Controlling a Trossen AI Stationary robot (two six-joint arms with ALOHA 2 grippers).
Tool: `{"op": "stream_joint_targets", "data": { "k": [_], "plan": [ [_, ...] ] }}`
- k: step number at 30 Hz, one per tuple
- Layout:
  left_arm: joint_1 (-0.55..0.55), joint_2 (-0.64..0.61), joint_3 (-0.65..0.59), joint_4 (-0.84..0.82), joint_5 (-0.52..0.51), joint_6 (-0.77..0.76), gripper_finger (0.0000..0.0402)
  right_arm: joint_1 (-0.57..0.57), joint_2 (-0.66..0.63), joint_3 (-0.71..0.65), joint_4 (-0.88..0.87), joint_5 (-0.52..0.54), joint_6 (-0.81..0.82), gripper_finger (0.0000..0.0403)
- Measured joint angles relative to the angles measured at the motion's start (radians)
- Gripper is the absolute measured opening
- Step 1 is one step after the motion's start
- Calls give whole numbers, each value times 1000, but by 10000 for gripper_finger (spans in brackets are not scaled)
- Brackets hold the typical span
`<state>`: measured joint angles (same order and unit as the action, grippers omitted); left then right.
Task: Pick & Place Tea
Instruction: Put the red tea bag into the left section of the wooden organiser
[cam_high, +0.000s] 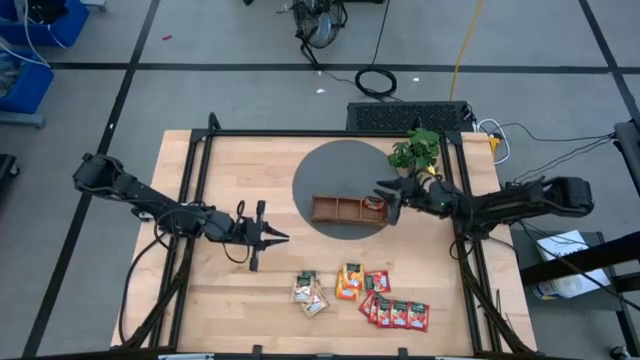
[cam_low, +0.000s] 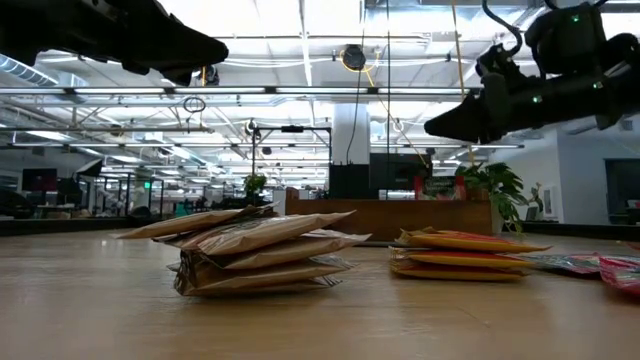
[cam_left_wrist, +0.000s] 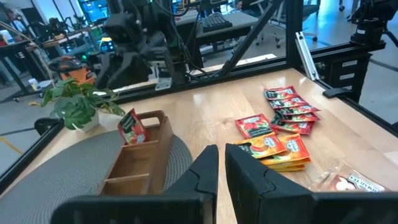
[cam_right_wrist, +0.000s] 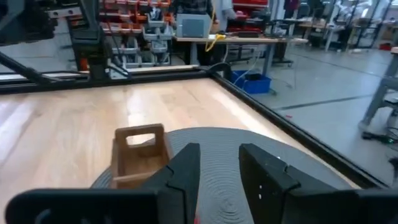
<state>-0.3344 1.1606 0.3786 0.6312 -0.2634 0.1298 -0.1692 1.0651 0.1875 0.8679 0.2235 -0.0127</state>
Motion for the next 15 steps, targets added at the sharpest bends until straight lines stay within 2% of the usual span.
{"op": "stream_joint_targets", "data": {
  "k": [5, 8, 11, 15],
  "plan": [
    [0, 0, 0, -3, 0, -12, 37, 39, -57, 41, -171, -62, 38, 94],
    [0, 0, 0, -6, 0, -20, 37, 87, -55, 70, -267, -94, 70, 59],
    [0, 0, 0, -7, 0, -30, 37, 139, -44, 73, -282, -95, 62, 12],
    [0, 0, 0, -8, 0, -38, 37, 149, -45, 73, -298, -92, 93, 9]
  ]
}}
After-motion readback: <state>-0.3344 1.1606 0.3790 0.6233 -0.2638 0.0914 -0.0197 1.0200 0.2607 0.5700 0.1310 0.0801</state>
